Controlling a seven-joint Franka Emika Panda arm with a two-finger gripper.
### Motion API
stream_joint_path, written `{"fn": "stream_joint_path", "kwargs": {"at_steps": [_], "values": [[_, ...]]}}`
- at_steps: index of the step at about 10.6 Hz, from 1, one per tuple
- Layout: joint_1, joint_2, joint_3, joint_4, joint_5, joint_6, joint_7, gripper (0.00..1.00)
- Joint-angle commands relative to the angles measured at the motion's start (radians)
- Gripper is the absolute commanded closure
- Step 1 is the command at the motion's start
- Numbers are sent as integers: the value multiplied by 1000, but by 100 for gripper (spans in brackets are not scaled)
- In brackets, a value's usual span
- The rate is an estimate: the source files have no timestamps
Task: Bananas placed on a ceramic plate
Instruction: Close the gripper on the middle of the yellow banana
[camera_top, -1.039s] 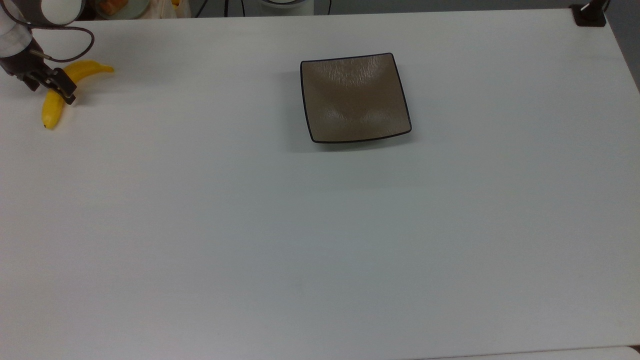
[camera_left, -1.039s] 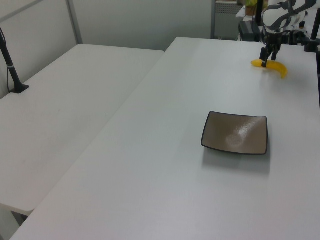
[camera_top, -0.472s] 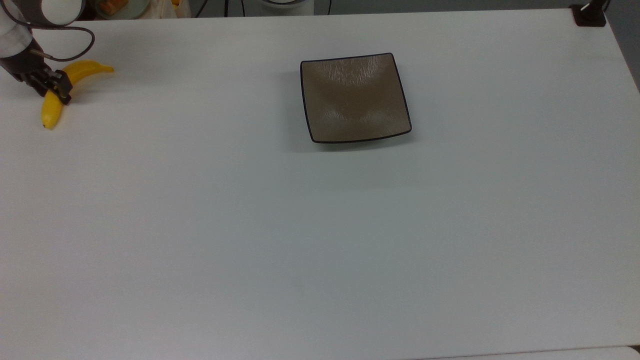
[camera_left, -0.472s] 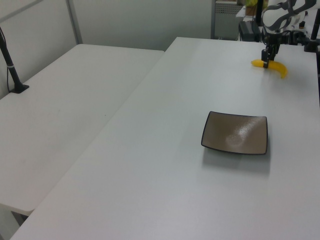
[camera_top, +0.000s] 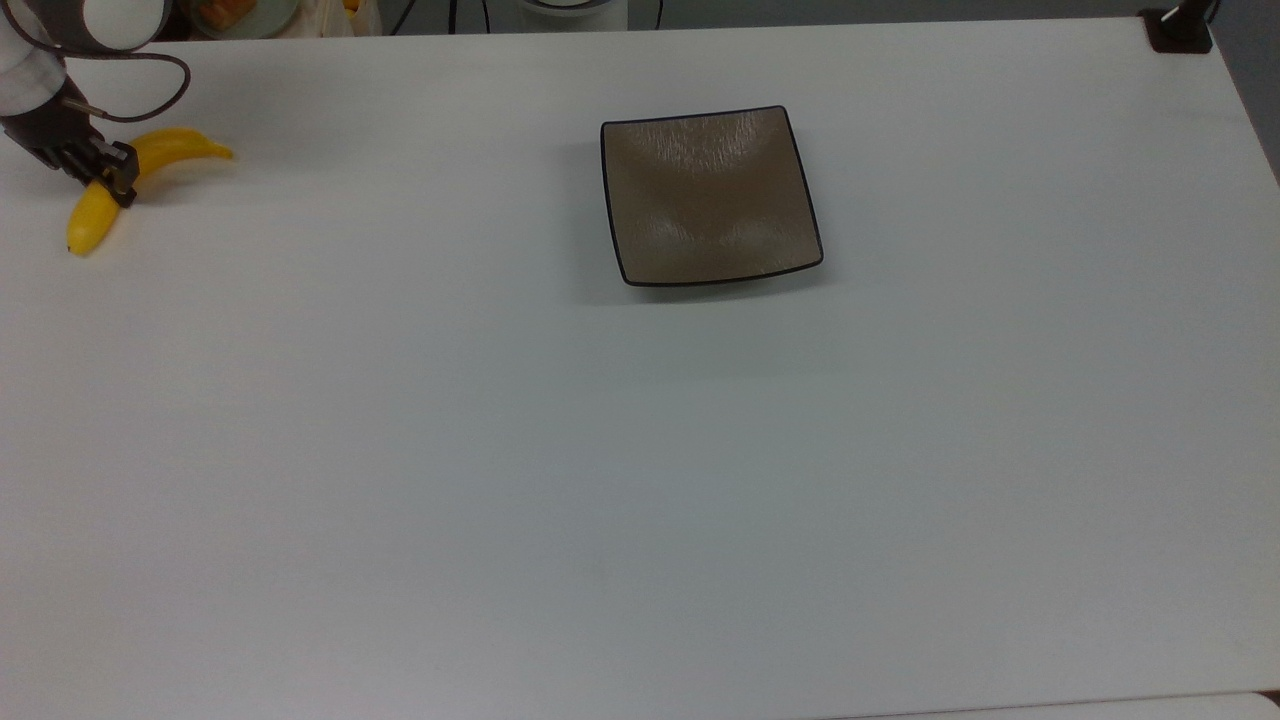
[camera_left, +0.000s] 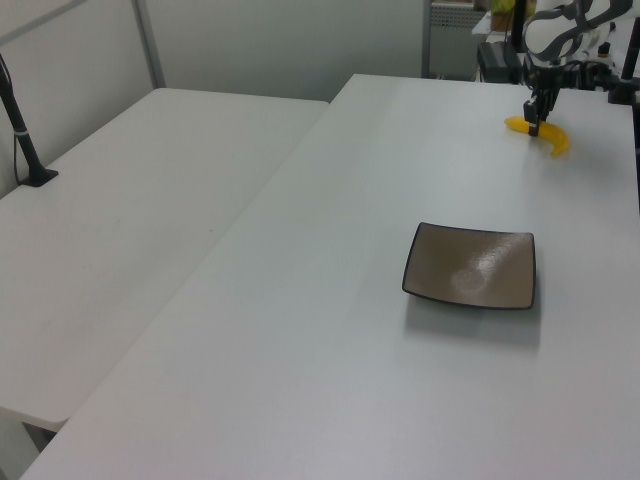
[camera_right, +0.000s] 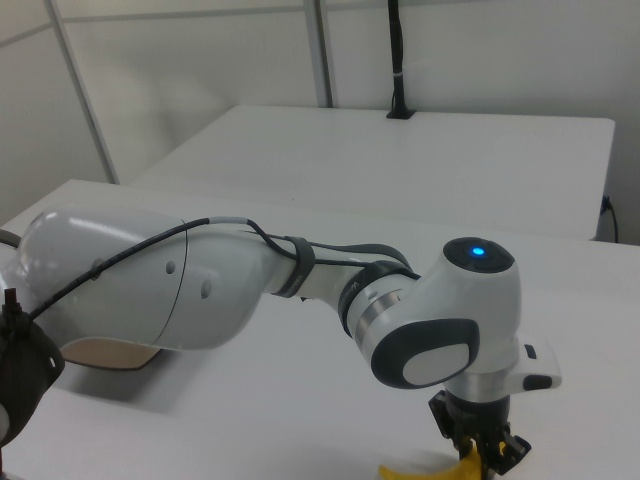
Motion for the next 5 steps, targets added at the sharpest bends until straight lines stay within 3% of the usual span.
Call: {"fn": "stream_joint_path", "kwargs": {"at_steps": [1,5], "values": [[9,-51,-1,-10,7,-91,-20,95],[79,-166,1,-3,50,-266,-21,94]]}}
